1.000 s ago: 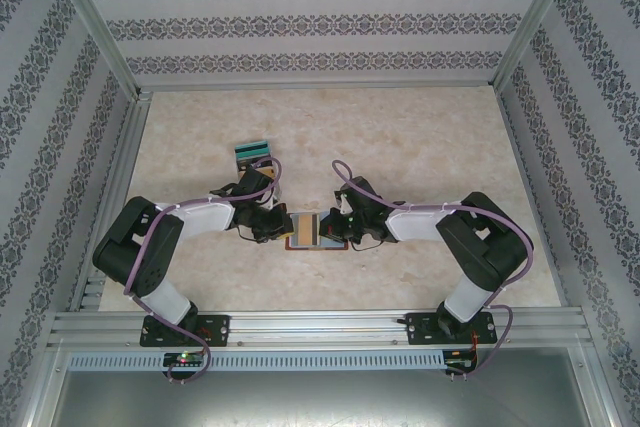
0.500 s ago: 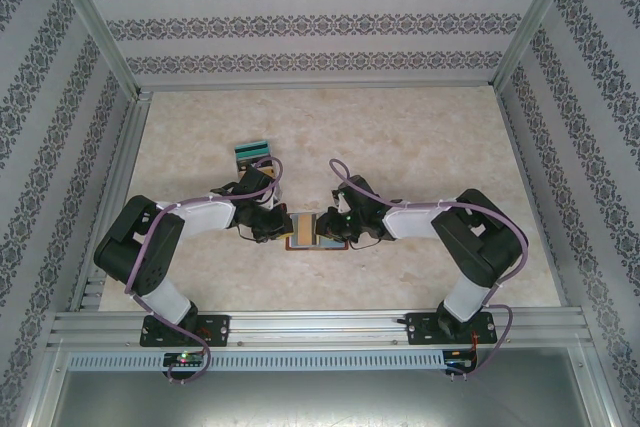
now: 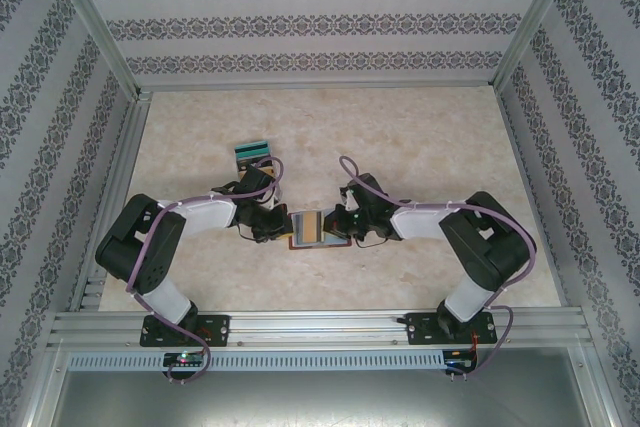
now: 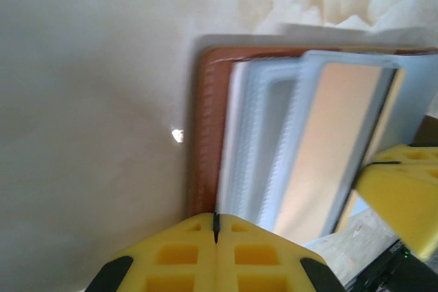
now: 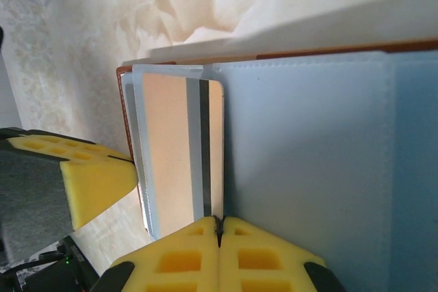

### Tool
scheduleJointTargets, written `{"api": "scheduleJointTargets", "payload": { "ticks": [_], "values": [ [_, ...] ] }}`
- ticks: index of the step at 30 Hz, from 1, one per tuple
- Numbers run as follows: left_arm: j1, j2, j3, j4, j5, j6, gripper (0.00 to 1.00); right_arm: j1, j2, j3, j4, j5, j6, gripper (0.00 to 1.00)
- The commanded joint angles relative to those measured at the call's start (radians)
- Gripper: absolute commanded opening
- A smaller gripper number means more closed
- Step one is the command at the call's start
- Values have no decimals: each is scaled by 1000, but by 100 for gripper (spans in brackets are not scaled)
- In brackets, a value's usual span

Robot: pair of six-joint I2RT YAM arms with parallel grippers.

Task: Take the credit cards out of the card holder

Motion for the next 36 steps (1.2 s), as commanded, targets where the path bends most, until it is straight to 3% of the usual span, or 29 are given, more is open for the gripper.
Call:
{"api": "scheduleJointTargets", "payload": {
  "ticks": [1, 17, 19, 22, 25, 32, 36],
  "values": [
    [-5, 22, 16, -66, -26, 31, 0, -29, -58, -42, -31, 8, -30, 0],
    [-4, 0, 53, -77, -10, 28, 0, -123, -387, -108, -246, 3, -123, 0],
    [-4, -27, 66, -68, 2, 13, 8, -126, -424, -109, -255, 3, -121, 0],
    [2, -78, 76, -5, 41, -36, 40, -137, -474, -112, -242, -19, -104, 0],
    [6, -124, 68, 123, 96, -114, 51, -151, -513, -108, -207, -52, -79, 0],
    [8, -144, 12, 521, 216, -335, 48, -195, -513, -99, -44, -190, 14, 0],
    [7, -144, -9, 603, 229, -380, 46, -212, -494, -113, 83, -237, 90, 0]
  ]
}}
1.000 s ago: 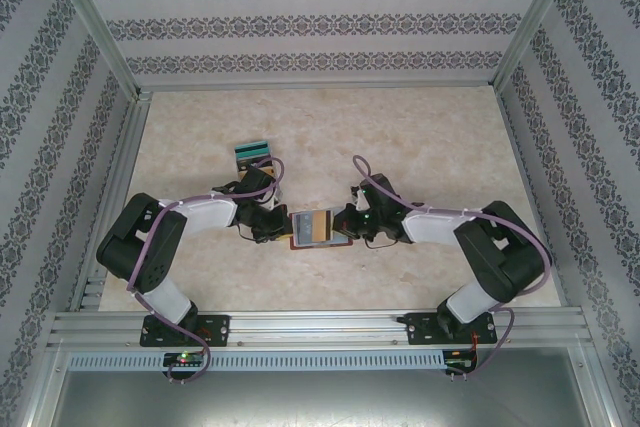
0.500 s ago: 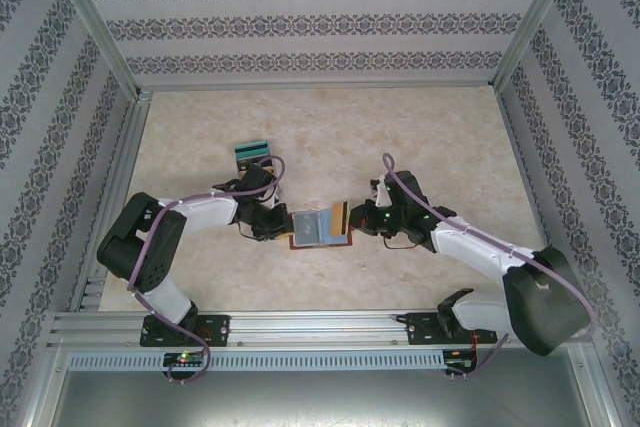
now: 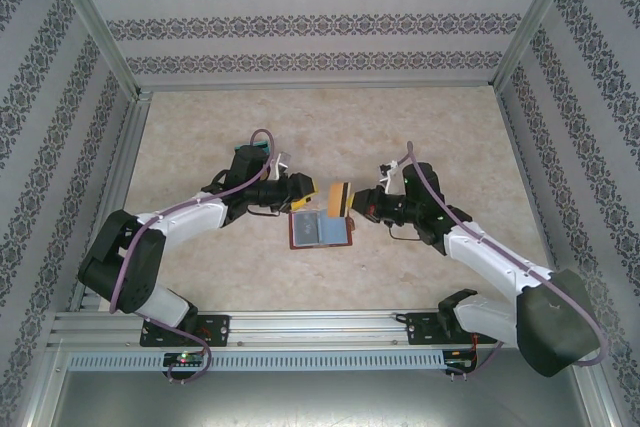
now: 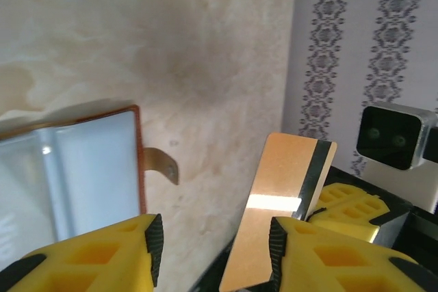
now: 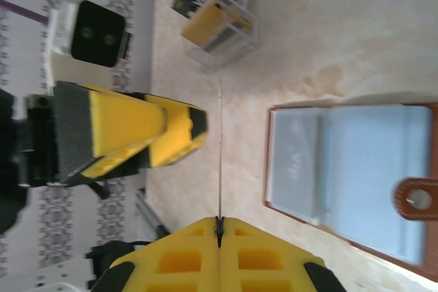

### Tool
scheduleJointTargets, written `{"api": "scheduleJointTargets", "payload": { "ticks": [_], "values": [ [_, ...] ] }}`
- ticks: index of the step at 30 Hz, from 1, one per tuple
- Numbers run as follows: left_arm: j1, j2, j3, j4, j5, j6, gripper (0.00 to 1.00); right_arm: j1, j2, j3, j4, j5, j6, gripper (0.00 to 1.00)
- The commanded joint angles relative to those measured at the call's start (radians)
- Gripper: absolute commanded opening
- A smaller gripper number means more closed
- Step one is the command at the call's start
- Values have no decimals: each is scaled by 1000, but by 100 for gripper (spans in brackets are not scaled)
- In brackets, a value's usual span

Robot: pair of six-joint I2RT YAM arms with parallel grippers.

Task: Take the credit cards out of the card holder

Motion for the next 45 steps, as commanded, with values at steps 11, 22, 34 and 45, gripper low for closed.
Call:
{"api": "scheduleJointTargets", "payload": {
  "ticks": [11, 22, 34, 45],
  "values": [
    [2, -4, -26, 208, 82, -103, 43, -14, 71, -18, 254, -110, 131, 0],
    [-4, 12, -14, 225, 96, -113, 34, -6, 126, -10, 294, -127, 140, 0],
    [-4, 1, -13, 223, 100, -115, 23, 5, 166, -9, 321, -134, 147, 0],
    [-1, -33, -1, 146, 85, -73, 2, -1, 159, -27, 252, -105, 109, 65]
  ]
}}
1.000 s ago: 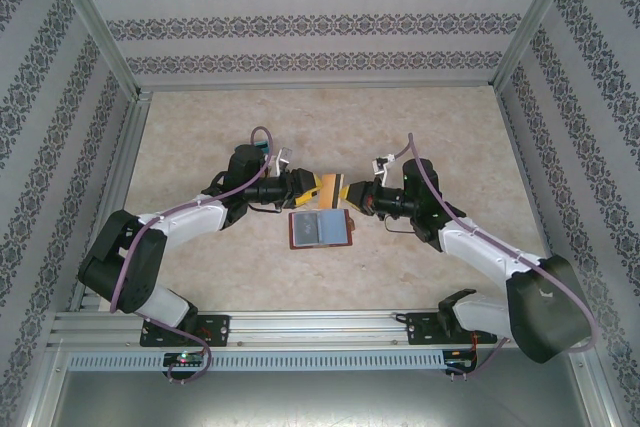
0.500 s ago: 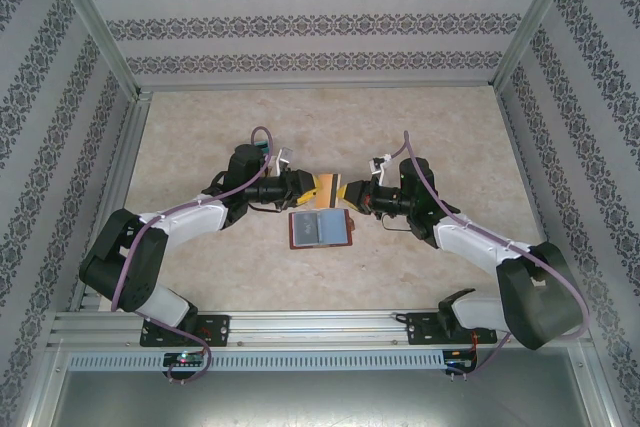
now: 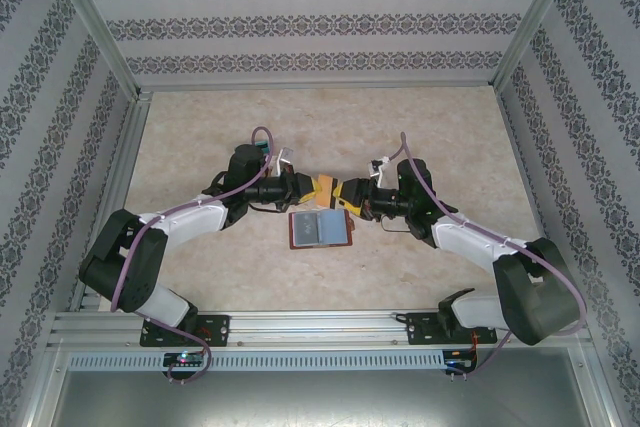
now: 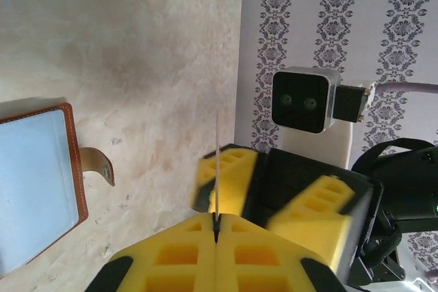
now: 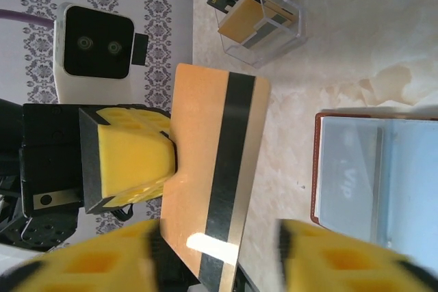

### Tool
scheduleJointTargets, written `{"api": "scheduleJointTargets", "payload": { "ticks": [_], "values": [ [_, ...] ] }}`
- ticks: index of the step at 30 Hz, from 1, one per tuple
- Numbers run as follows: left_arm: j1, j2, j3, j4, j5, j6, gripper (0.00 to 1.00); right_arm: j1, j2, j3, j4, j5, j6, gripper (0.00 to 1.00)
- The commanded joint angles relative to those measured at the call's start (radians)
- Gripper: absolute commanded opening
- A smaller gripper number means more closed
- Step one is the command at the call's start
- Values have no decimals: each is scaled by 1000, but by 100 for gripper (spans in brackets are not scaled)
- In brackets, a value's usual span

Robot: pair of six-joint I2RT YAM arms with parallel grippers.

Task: Take the credit cards out of the card holder

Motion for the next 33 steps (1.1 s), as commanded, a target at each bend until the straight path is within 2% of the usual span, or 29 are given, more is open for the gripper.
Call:
{"api": "scheduleJointTargets", "payload": {
  "ticks": [1, 4, 8, 12, 16, 20, 23, 27, 33],
  "values": [
    [4, -42, 25, -46, 7, 50, 2, -3, -20, -16, -37, 14, -42, 71],
    [18, -65, 49, -158, -10, 118, 0, -11, -50, -15, -119, 47, -85, 85],
    [21, -106, 164, -544, -121, 375, 0, -18, -106, 5, -265, 116, -159, 98],
    [22, -123, 304, -889, -311, 665, 0, -16, -162, 27, -381, 189, -220, 98],
    [22, -122, 381, -1049, -504, 868, 0, -14, -195, 43, -445, 238, -255, 98],
    [22, -140, 393, -1067, -680, 1068, 0, -13, -219, 69, -500, 269, -295, 98],
    [22, -193, 331, -984, -683, 1295, 3, -13, -231, 86, -528, 277, -321, 98],
    [21, -251, 249, -879, -768, 1587, 0, -16, -234, 88, -530, 281, -328, 98],
    [22, -241, 212, -806, -893, 1905, 0, -19, -231, 84, -519, 274, -327, 98]
  ]
}}
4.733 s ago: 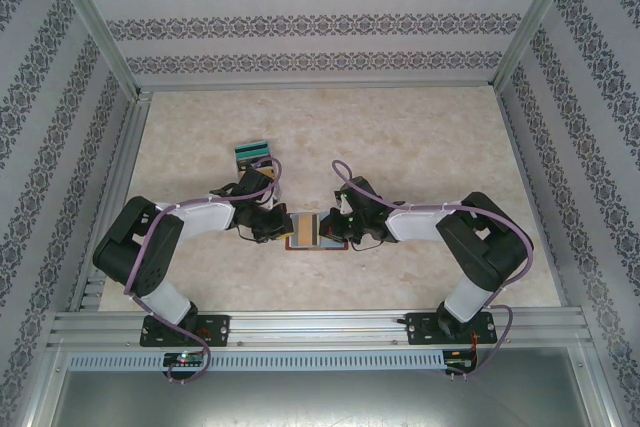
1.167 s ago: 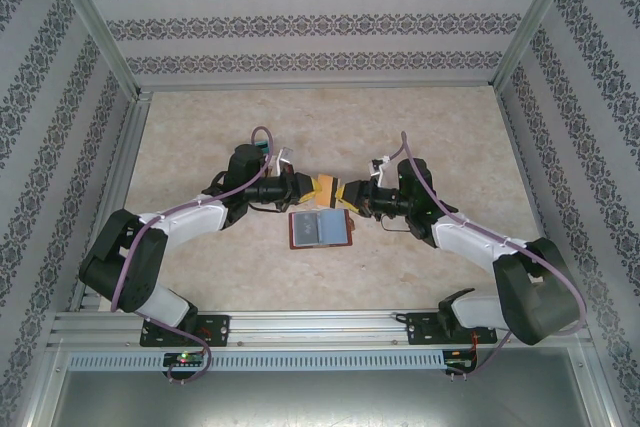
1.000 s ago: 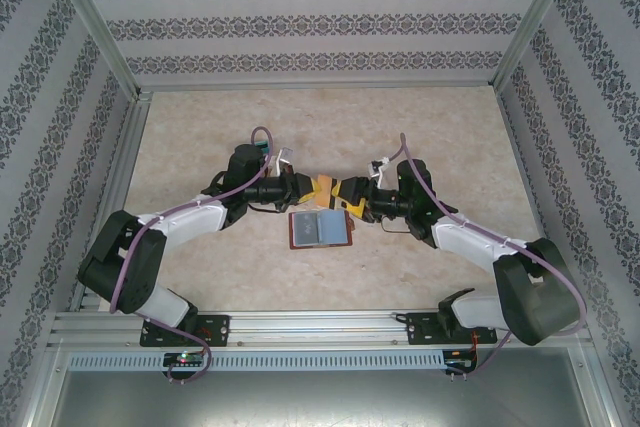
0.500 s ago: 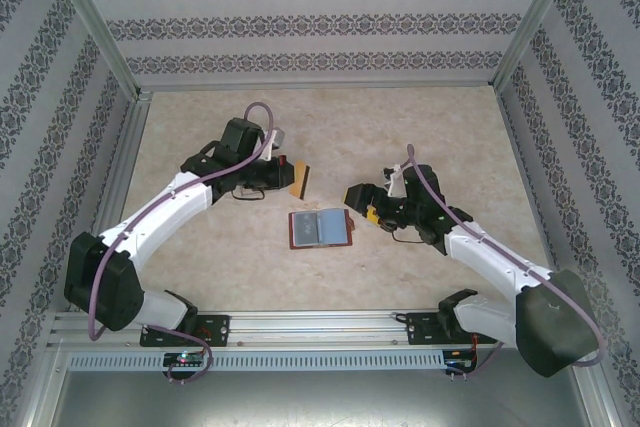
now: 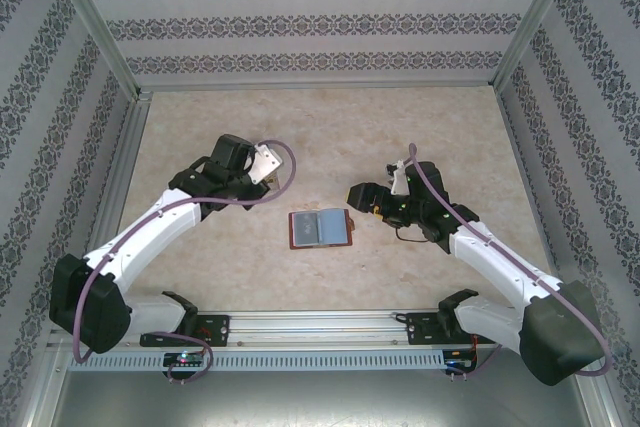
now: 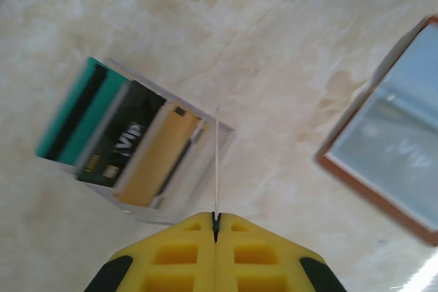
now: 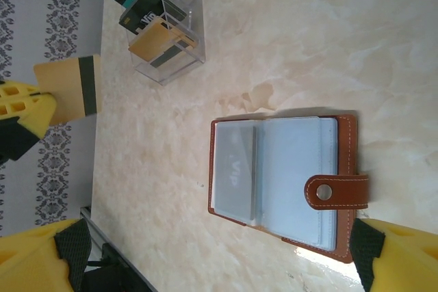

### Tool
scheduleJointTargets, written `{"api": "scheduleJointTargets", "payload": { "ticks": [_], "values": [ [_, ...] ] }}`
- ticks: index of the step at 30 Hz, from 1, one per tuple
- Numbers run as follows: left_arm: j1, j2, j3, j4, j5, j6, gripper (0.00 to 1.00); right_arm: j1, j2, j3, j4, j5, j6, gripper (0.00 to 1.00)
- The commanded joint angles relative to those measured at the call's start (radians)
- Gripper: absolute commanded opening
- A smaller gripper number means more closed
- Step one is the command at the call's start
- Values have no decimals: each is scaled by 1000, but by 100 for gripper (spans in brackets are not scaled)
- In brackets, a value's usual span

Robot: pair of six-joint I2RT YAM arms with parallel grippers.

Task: Take the credit cards out of the card holder

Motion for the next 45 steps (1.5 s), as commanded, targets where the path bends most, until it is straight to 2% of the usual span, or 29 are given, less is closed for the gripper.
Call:
{"api": "scheduleJointTargets", "payload": {
  "ticks": [1, 5, 11, 25, 42, 45],
  "values": [
    [8, 4, -26, 97, -111, 304, 0, -11, -8, 22, -4, 9, -25, 98],
    [8, 45, -41, 158, -154, 441, 0, -16, 2, 33, -4, -10, -35, 98],
    [8, 102, -71, 242, -151, 513, 0, -19, 18, 57, -11, -43, -50, 98],
    [57, 202, -66, 268, -106, 520, 0, -20, 37, 59, -4, -59, -48, 98],
    [70, 274, -63, 282, -79, 490, 0, -26, 58, 55, 5, -71, -47, 98],
    [70, 284, -55, 285, -83, 488, 8, -26, 63, 53, 11, -74, -44, 98]
  ]
}}
